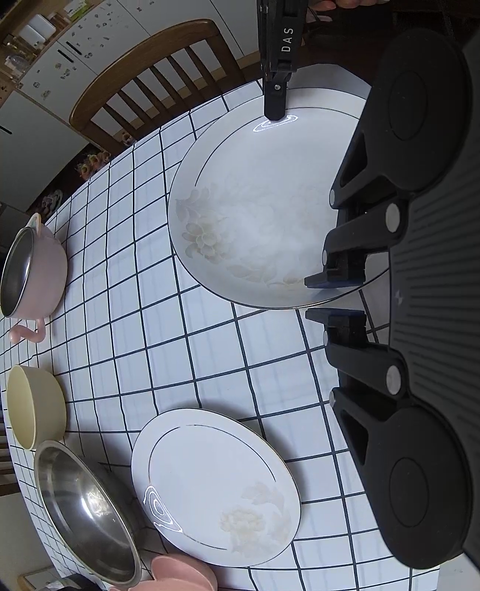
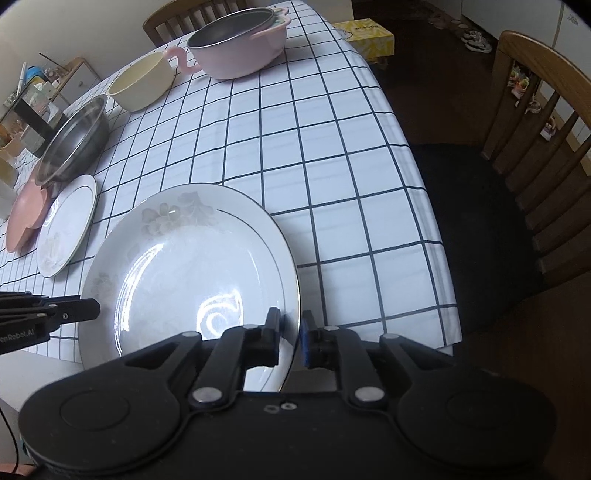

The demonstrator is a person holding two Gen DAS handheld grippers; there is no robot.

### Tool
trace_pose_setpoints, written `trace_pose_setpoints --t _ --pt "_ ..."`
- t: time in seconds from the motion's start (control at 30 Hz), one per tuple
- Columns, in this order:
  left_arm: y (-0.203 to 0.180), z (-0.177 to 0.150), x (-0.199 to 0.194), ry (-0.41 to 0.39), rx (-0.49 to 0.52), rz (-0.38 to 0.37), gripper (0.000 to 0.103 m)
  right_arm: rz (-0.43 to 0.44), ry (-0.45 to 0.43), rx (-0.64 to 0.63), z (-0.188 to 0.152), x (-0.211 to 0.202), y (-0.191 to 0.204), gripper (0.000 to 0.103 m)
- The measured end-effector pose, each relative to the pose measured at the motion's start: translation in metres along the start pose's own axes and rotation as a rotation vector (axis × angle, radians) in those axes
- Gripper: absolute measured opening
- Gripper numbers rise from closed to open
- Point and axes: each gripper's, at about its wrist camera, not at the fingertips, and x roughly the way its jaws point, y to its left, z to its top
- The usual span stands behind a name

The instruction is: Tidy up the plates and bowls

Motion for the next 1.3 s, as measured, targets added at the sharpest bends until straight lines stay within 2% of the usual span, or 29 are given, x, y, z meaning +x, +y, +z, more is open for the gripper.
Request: trace_pose_setpoints --t 0.1,0.2,0.37,0.6,0.9,0.97,1.13,1.2,1.3 --pt "-0.001 0.000 -0.003 -0.009 0.006 0.009 0.010 -0.024 -0.023 -0.014 0.000 -0.004 0.003 0.020" --pt "-0.001 -0.002 -0.008 -0.023 0.012 0.015 0.010 -0.052 -0.047 -0.028 0.000 -0.012 0.004 0.021" --pt "0.002 -0.005 -0.022 -0.056 0.021 0.036 0.010 -0.075 -0.112 -0.058 0.001 -0.032 0.012 0.029" --pt "0.011 -0.006 -0.048 -0.136 0.013 0.052 0.010 -0.051 -0.182 -0.124 0.001 -0.053 0.043 0.037" --pt "0.027 -0.012 -0.080 -0.225 -0.007 0.068 0.012 0.006 -0.255 -0.199 0.000 -0.074 0.088 0.054" --pt "0.031 -0.015 -0.088 -0.242 -0.008 0.065 0.012 0.014 -0.269 -0.211 0.000 -0.078 0.096 0.062" --pt "0.043 -0.022 -0.106 -0.284 -0.031 0.067 0.013 0.034 -0.297 -0.249 0.002 -0.083 0.120 0.064" --pt "0.047 -0.025 -0.113 -0.302 -0.036 0.072 0.014 0.042 -0.306 -0.264 0.002 -0.086 0.130 0.066" --pt "0.055 -0.030 -0.123 -0.334 -0.044 0.083 0.029 0.053 -0.322 -0.285 0.003 -0.088 0.144 0.073"
